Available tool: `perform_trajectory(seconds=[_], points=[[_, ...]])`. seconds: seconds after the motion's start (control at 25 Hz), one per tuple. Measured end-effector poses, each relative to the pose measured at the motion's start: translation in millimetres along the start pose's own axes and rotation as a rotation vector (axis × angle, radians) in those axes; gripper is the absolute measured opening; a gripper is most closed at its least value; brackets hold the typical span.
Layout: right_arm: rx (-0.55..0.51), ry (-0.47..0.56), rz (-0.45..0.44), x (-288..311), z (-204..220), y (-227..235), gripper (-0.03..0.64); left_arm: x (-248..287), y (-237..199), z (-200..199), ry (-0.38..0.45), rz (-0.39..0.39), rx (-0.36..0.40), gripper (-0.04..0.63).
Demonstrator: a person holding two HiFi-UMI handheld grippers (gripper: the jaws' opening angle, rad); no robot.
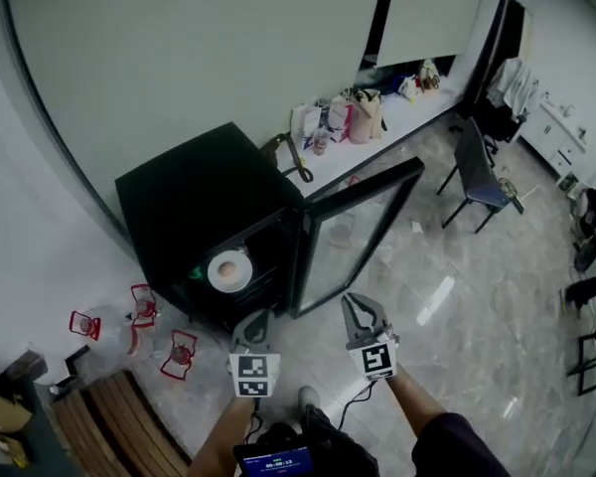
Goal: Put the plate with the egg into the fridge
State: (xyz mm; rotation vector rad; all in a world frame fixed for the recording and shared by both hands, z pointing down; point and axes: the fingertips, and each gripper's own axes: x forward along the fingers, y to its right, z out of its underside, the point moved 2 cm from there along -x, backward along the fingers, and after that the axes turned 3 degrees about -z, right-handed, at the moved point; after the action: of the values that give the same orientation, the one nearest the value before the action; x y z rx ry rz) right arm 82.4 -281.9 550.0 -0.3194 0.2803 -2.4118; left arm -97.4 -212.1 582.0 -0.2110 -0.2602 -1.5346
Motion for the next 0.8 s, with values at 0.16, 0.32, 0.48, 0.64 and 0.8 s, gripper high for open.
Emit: perform_trajectory(seconds=[0.16,0.32,0.48,0.64,0.8], points=[[-0.020,0.053,0.129,-47,-30,17,0.020,-7,46,-49,0.105,0.096,0.056,0.009],[-0.008,0.060,0.193,-83,-53,8,0.009,-25,86,-82,0.181,0.186,0.084,0.009],[0.013,0.074,0.230,-104,-68,1,0.009,-36,110,-101,0.231,0.246,0.090,0.009],[0.024,0.081,0.254,-116,-74,0,0.009,-44,131,-109,0.266,0.293,0.113,0.009],[0.037,0.101,0.257,-123,-75,11,0.009,-38,147,-110,0.265,0.308,0.110,0.009]])
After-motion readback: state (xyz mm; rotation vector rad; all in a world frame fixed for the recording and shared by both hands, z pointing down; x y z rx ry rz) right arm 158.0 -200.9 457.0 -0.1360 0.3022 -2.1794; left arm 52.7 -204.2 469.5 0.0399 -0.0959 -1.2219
